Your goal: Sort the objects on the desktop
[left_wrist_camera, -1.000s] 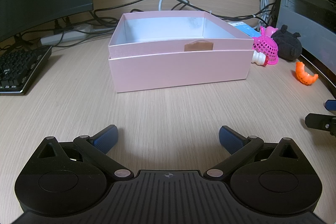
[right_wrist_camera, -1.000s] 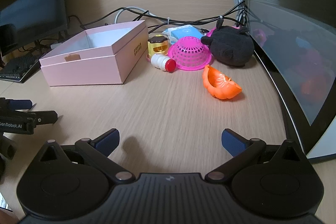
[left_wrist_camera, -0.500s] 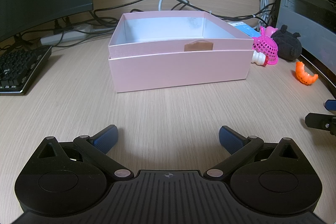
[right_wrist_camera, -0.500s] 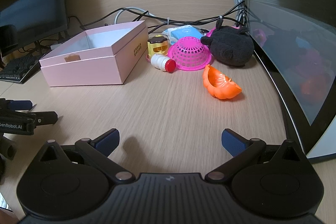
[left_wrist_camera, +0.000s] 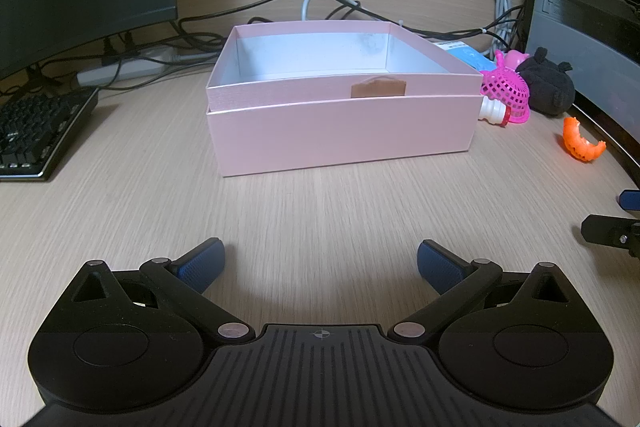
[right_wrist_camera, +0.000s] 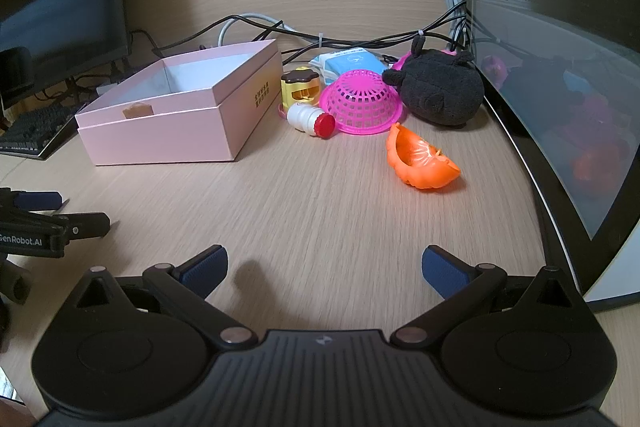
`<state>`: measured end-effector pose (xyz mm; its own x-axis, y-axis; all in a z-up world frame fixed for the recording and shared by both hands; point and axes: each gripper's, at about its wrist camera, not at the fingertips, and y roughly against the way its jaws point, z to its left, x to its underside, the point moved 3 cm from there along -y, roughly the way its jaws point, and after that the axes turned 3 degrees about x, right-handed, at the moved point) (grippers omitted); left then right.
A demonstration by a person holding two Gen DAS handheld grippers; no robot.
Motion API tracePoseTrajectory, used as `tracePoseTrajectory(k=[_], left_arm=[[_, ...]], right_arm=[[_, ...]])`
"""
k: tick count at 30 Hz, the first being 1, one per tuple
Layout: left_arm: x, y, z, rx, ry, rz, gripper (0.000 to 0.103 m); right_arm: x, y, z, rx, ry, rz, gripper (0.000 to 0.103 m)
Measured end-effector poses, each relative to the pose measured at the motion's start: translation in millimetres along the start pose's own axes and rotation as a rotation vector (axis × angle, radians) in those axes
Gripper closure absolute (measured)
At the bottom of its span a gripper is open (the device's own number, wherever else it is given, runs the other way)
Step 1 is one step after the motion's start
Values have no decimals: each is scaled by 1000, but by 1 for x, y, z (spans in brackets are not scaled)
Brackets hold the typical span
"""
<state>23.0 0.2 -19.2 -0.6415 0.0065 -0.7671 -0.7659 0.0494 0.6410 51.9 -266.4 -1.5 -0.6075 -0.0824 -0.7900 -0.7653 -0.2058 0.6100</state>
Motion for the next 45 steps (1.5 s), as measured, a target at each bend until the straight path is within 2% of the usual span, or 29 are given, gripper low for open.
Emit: tracePoseTrajectory(k=[10, 15, 31, 32, 34, 35, 36, 39, 40, 42, 45], left_arm=[[0, 0, 0, 0, 0, 0, 0], [0, 0, -1, -6, -2, -1, 0], [1, 2, -5, -2, -2, -1, 0], [1, 2, -5, -2, -2, -1, 0], [2, 2, -5, -2, -2, -1, 0], [1, 2, -5, -2, -2, -1, 0], [2, 2, -6, -2, -2, -1, 0], [1, 2, -2, 0, -2, -1, 0], [1, 2, -3, 0, -3, 0, 0], [0, 1, -5, 1, -4, 0, 0], [-1, 1, -6, 6, -13, 13, 0]], right_arm=[[0, 0, 0, 1, 1, 1, 0], [0, -4, 11, 42, 92, 39, 0], [-9, -8, 11, 40, 82, 124, 0], [-10, -8, 12, 34, 82, 123, 0], [-16, -3, 15, 43, 97, 51, 0], [-21, -1, 18, 68, 119, 4, 3], [-28, -1, 20, 88, 146, -30, 12], [-52, -16, 23, 113, 203, -75, 32], [-59, -25, 24, 113, 220, -79, 35], [-72, -47, 28, 89, 252, -69, 56], [-84, -78, 36, 60, 266, -32, 65]])
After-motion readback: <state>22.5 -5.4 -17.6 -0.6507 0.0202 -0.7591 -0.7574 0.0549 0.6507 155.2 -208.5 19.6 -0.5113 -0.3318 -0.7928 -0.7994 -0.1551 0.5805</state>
